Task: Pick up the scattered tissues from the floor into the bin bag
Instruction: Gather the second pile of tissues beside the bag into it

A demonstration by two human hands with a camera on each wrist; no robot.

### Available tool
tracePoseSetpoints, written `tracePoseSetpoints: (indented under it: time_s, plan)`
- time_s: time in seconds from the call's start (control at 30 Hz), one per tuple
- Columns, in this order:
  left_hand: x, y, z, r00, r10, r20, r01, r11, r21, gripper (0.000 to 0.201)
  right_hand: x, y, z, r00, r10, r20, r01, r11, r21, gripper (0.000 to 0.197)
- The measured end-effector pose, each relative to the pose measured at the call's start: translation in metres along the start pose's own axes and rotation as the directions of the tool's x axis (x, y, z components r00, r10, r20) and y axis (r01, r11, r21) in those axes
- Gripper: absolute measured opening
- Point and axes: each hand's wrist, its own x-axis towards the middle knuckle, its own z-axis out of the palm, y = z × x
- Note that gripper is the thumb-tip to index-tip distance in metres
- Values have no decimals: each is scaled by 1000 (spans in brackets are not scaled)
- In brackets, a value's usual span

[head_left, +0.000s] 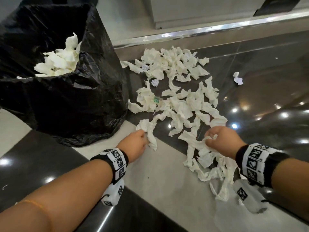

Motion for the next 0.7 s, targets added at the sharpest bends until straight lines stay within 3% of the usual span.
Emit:
tracePoseSetpoints:
  time_s: [0.07, 0.23, 0.33, 0.5, 0.57, 0.63, 0.7]
  plan:
    - [25, 8, -6, 1000, -18, -24, 17, 998, -58, 24, -8, 6, 4, 1000, 9, 13, -9, 999, -44, 11]
    - [54, 17, -4, 963, -13, 270, 19, 1000, -23, 21, -17, 10, 13, 988, -68, 140, 66, 998, 12, 23]
    - [46, 11, 1, 973, 49, 227, -82, 986, 142, 24, -11, 3, 20, 989, -71, 127, 86, 990, -115, 8]
    - [10, -5, -3, 993, -19, 113, 31, 994, -106, 17, 11, 5, 43, 985, -84, 153, 131, 935, -330, 26]
    - [-11, -8, -5, 994, -41, 97, 61, 974, -219, 23, 13, 9, 57, 974, -68, 218, 150, 909, -389, 50]
    - [-30, -11, -8, 993, -51, 103, 75, 967, -242, 29, 12, 11, 72, 962, -23, 271, 150, 878, -456, 71]
    - [-44, -14, -10, 987, -69, 142, 92, 982, -165, 32, 12, 5, 81, 955, -6, 298, 164, 845, -509, 69]
